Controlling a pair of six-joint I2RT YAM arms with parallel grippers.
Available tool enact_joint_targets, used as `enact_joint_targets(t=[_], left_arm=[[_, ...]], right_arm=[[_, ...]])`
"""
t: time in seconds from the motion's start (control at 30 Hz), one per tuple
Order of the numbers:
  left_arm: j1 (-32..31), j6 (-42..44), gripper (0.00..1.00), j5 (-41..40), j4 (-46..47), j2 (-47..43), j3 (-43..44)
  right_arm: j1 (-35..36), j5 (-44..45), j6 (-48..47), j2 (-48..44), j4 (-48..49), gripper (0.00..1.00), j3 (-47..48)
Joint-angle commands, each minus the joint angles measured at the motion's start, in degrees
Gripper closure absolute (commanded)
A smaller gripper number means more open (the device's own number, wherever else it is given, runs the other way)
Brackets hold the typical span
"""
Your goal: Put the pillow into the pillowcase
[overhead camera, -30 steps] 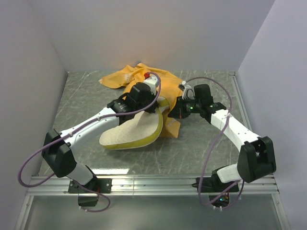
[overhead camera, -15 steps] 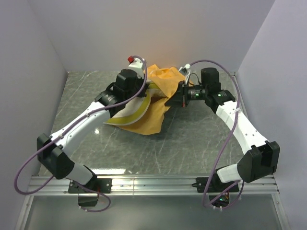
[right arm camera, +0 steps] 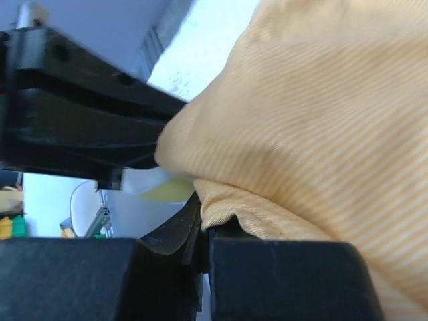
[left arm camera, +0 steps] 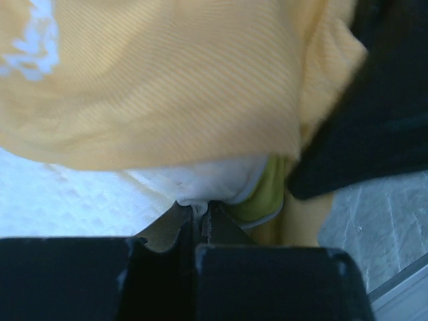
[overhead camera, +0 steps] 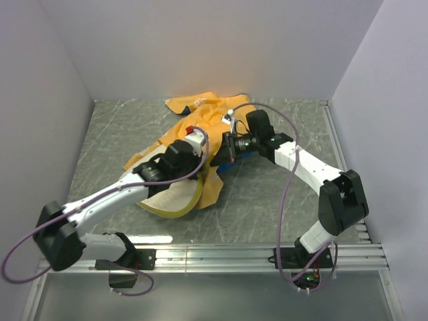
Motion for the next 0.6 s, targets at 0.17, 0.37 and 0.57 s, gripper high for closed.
enact_joint_targets(t=[0.17,0.37,0.57], left_arm=[[2.44,-10.51,1.0,9.39,12.47,14.59,5.02],[5.09,2.74,1.0,13.79,8.17,12.94,-0.67],[5.79,14.19,1.0,15.63,3.23,6.52,-7.36]], right_arm=[[-0.65,-2.08,-4.36,-11.36,-2.54,1.0,-10.81],[-12.31,3.45,-23.92,-12.34,-25.18,0.25,-9.18],[-25.16,23.36,-14.86,-9.45,-21.1,0.29,-7.82]])
